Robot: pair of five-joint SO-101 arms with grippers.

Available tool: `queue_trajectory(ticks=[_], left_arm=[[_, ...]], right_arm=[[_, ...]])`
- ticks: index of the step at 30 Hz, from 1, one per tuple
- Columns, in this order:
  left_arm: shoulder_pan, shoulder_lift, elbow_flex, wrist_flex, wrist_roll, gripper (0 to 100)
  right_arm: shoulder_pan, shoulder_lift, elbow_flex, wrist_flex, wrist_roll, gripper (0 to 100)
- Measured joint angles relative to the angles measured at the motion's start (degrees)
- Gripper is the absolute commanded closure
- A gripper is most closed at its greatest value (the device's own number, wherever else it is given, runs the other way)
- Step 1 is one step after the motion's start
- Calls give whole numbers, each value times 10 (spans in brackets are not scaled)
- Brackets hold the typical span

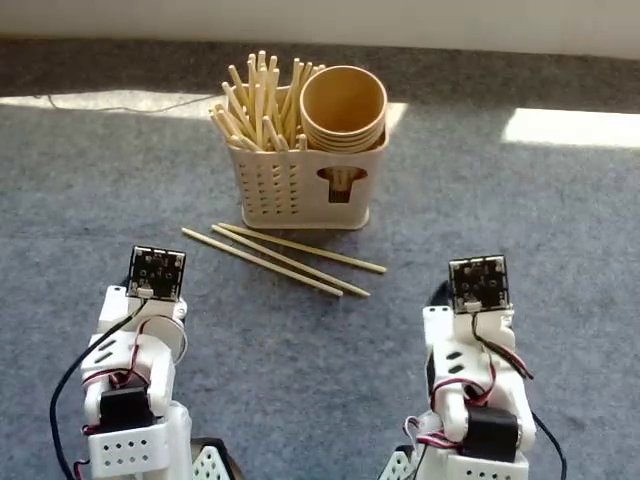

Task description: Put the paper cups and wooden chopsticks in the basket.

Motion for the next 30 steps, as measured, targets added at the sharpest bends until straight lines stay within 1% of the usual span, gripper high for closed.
queue_trajectory(ticks=[5, 9, 14, 17, 22, 24, 27, 30], left_arm=[[0, 0, 0, 2, -11, 995], [0, 0, 0, 5, -12, 995], [0, 0, 0, 5, -12, 995], [0, 0, 0, 5, -12, 995], [0, 0, 0, 5, -12, 995], [0, 0, 0, 5, -12, 995], [0, 0, 0, 5, -12, 995], [0, 0, 0, 5, -12, 995]], right_arm=[[-91, -4, -69, 35, 0, 950], [-156, -4, -87, 49, 0, 950], [-192, 24, -92, 51, 0, 950], [-222, 90, -137, 51, 0, 950], [-288, 253, -216, 51, 0, 948], [-314, 324, -245, 51, 0, 928], [-348, 431, -288, 51, 0, 871], [-369, 524, -322, 42, 0, 863]])
